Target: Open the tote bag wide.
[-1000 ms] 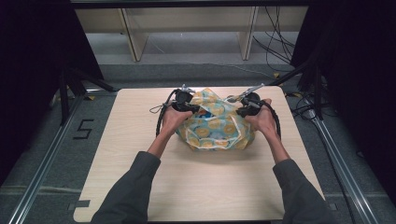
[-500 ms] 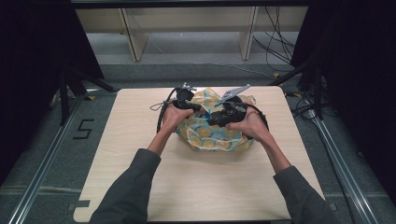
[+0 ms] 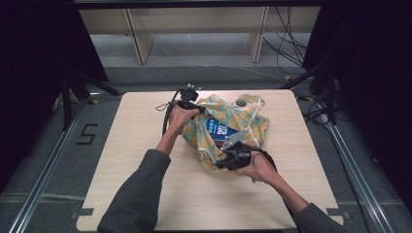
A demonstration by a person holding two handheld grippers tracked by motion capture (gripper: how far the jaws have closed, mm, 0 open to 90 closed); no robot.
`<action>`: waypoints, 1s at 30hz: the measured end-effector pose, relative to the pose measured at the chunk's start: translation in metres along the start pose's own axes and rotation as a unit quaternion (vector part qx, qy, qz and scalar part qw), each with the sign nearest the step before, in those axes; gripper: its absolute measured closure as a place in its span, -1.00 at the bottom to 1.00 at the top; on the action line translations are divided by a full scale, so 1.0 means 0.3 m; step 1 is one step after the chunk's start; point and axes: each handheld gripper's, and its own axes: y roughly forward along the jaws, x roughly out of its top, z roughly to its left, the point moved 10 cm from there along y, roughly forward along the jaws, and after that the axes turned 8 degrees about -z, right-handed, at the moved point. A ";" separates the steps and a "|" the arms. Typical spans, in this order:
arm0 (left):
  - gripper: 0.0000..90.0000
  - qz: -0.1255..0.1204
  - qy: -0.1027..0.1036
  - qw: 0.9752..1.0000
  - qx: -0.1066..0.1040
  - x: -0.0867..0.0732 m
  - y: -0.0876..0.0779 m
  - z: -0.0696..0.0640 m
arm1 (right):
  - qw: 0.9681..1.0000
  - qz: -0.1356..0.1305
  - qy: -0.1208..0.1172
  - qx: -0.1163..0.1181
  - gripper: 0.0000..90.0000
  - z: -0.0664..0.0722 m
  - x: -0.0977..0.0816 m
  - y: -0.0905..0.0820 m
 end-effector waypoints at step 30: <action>0.97 -0.010 0.010 1.000 -0.022 -0.003 -0.038 -0.048 | 0.955 0.127 0.054 -0.262 1.00 -0.558 0.018 -0.134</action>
